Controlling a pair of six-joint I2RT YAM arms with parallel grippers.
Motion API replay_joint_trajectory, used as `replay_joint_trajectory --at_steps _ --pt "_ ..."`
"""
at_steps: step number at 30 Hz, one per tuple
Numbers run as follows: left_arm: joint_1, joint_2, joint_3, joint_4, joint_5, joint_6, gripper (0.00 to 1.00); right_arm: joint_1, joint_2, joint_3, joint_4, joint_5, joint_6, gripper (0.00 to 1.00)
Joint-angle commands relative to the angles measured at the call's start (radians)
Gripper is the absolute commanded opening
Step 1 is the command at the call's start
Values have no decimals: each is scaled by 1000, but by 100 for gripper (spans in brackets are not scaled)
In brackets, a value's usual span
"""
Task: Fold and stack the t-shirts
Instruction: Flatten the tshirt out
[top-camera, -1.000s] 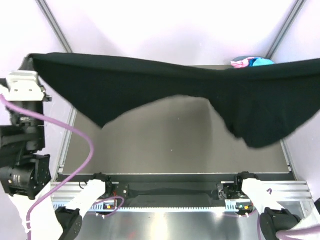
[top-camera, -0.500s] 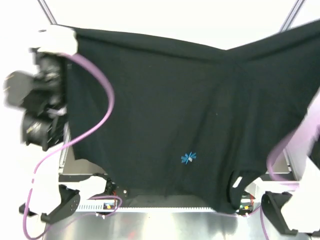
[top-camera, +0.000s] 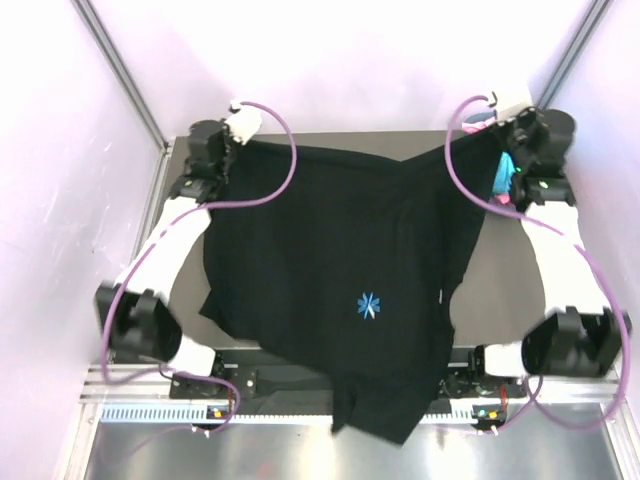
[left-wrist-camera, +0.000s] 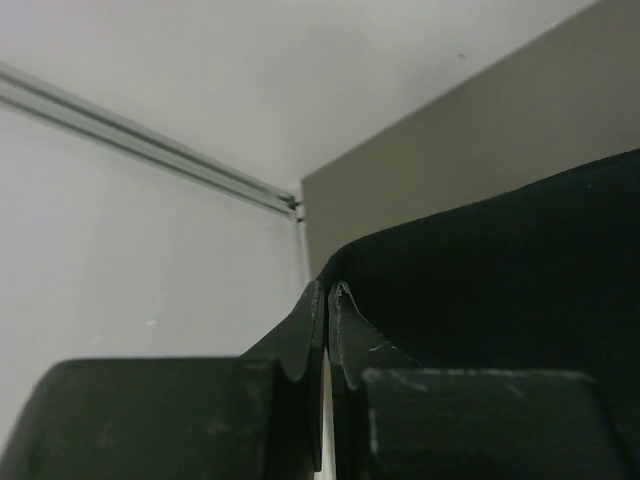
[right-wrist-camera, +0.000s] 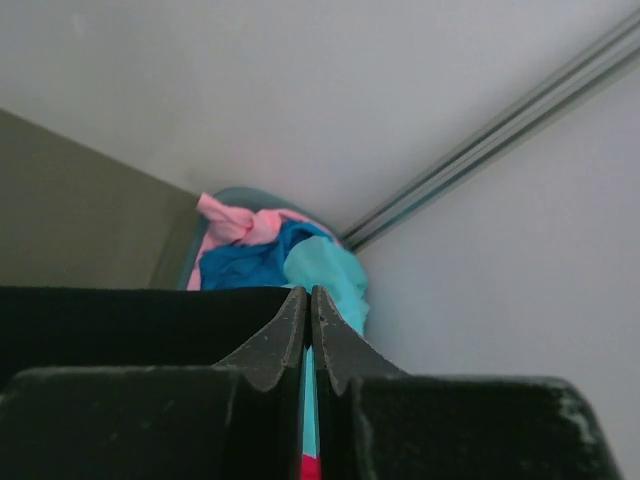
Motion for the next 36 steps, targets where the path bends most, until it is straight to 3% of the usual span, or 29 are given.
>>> replay_joint_trajectory --at_steps 1,5,9,15,29,36 --pt "30 116 -17 253 28 -34 0 -10 87 21 176 29 -10 0" --pt "37 312 57 349 36 -28 0 2 269 116 237 80 -5 0" --pt "37 533 254 352 37 -49 0 45 461 245 275 138 -28 0" --pt "37 725 436 402 -30 -69 0 101 644 429 298 224 -38 0" --pt "71 972 715 419 -33 -42 0 121 958 803 271 289 -55 0" --pt "70 998 750 462 -38 -39 0 126 980 822 269 304 -48 0"
